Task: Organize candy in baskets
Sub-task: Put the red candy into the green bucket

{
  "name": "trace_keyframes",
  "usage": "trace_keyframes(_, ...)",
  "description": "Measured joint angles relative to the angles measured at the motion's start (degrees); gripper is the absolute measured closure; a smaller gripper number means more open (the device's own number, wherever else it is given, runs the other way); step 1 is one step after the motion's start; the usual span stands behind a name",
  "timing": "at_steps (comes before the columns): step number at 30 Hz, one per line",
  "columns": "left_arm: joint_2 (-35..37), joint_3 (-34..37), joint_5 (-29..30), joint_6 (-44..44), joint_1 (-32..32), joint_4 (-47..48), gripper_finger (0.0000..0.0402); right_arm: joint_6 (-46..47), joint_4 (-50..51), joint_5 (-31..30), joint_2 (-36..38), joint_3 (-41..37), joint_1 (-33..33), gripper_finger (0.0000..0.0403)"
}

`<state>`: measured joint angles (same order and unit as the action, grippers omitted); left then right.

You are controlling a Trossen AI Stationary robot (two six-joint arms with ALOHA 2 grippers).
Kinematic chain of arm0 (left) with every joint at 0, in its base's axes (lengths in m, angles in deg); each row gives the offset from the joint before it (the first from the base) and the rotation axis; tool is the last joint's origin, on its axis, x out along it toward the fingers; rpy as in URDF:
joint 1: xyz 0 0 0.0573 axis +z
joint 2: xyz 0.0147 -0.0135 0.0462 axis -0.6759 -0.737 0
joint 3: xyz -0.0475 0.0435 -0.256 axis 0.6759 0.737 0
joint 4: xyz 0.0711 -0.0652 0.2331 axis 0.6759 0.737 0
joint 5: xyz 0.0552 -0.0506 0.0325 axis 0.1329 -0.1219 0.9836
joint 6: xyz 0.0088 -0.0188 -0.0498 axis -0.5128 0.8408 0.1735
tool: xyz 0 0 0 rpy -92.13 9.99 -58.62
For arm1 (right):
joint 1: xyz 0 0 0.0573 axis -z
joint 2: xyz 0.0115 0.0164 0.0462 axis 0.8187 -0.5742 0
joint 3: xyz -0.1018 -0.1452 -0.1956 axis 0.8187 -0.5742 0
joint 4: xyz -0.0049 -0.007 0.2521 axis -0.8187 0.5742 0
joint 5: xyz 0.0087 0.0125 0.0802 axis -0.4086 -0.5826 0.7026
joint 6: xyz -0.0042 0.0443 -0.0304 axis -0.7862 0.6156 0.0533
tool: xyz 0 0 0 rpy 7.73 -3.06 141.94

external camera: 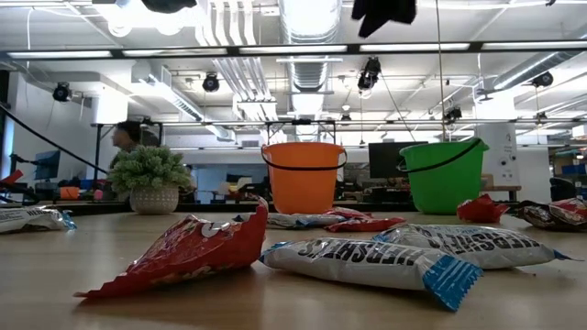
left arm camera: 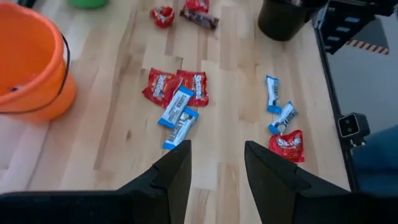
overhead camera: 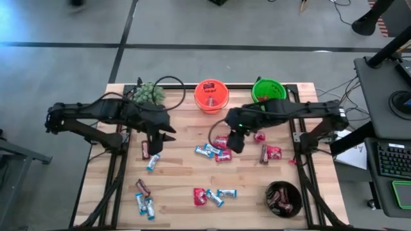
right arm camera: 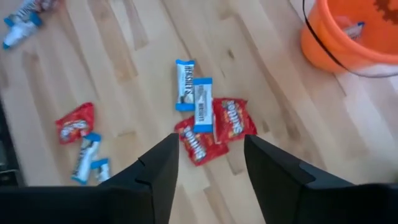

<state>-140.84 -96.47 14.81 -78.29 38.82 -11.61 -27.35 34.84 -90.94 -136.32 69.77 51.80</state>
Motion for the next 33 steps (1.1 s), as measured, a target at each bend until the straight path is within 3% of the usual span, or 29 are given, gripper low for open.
trace_keyframes(14, 4.0, 0.0, 1.8, -0.7, 0.0, 0.1, 0.0271, -10.3, -1.8, 2.9, -11.5, 0.0, 7.1, 0.0215)
trace_keyframes(23, 4.1, 0.0, 3.7, -1.2, 0.1, 2.9, 0.0271, -17.9, -2.2, 8.7, -18.6, 0.0, 11.5, 0.0215)
trace_keyframes(33, 4.2, 0.0, 9.5, -0.9, 0.1, 2.9, 0.0271, -20.9, -2.2, 16.2, -23.9, -0.1, 16.0, 0.0216)
